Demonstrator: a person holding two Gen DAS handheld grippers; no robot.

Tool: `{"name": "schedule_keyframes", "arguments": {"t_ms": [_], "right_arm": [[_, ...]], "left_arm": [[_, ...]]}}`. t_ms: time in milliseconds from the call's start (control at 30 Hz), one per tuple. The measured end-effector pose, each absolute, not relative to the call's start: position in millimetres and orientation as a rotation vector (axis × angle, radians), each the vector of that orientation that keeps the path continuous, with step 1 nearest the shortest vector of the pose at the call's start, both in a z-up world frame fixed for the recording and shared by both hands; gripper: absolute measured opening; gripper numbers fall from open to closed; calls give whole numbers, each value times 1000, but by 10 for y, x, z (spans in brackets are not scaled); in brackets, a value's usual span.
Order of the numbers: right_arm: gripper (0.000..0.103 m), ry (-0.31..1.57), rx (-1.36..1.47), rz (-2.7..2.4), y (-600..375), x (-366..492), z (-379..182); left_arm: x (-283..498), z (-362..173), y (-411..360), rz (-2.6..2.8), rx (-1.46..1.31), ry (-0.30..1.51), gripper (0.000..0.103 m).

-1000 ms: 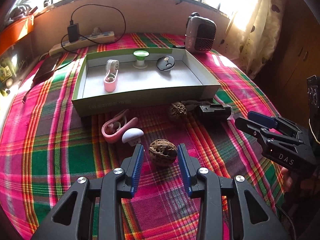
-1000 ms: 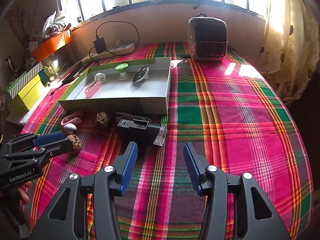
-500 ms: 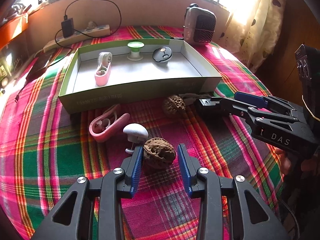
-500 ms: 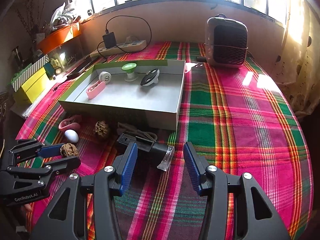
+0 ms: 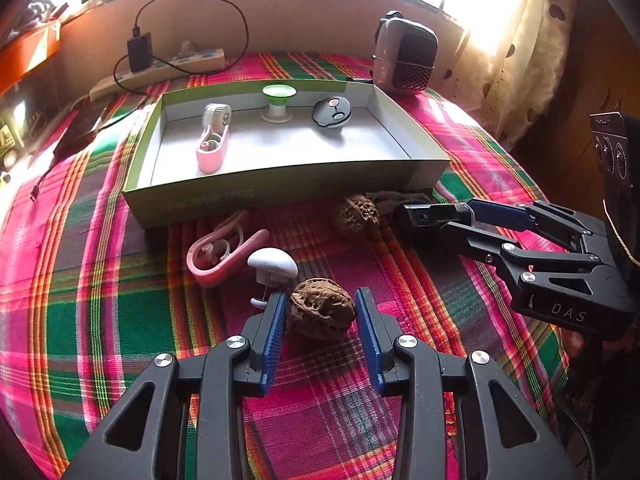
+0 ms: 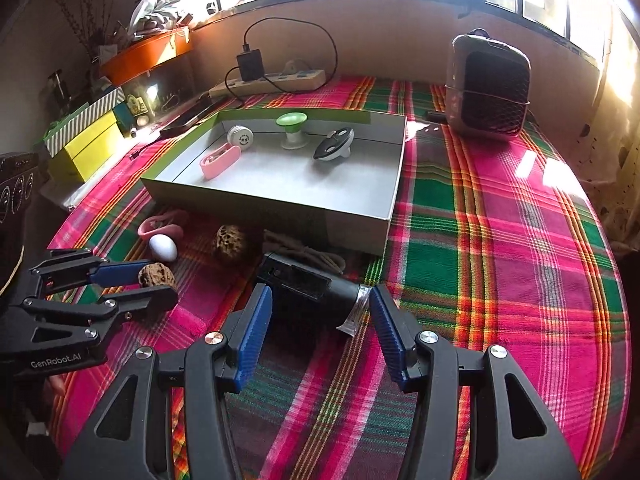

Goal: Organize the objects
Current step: 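Move left tool to brown walnut while right tool moves to black flashlight, then close left tool on brown walnut while right tool closes on black flashlight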

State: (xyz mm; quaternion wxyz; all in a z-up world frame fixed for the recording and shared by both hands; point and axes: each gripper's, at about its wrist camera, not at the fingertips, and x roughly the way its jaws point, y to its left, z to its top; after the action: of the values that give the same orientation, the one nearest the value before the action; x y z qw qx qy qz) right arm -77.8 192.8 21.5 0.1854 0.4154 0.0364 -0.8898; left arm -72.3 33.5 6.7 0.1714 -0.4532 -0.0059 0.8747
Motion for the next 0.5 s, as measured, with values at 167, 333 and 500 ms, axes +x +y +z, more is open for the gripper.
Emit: {"name": "schedule_keyframes", "arguments": {"t_ms": [167,333,500], "right_arm": [[52,158,1187,-2455,1868,-673,173],[52,173,1159,-2485,1903,-699,224],[52,123,1139,-2471,1923,-840,256]], "left_arm": [[-723,67,299,2490,-1288,-31,33],[-717,65,290,2492,-1286,-35,33],[-714,64,281,2493,-1287,-43,33]]}}
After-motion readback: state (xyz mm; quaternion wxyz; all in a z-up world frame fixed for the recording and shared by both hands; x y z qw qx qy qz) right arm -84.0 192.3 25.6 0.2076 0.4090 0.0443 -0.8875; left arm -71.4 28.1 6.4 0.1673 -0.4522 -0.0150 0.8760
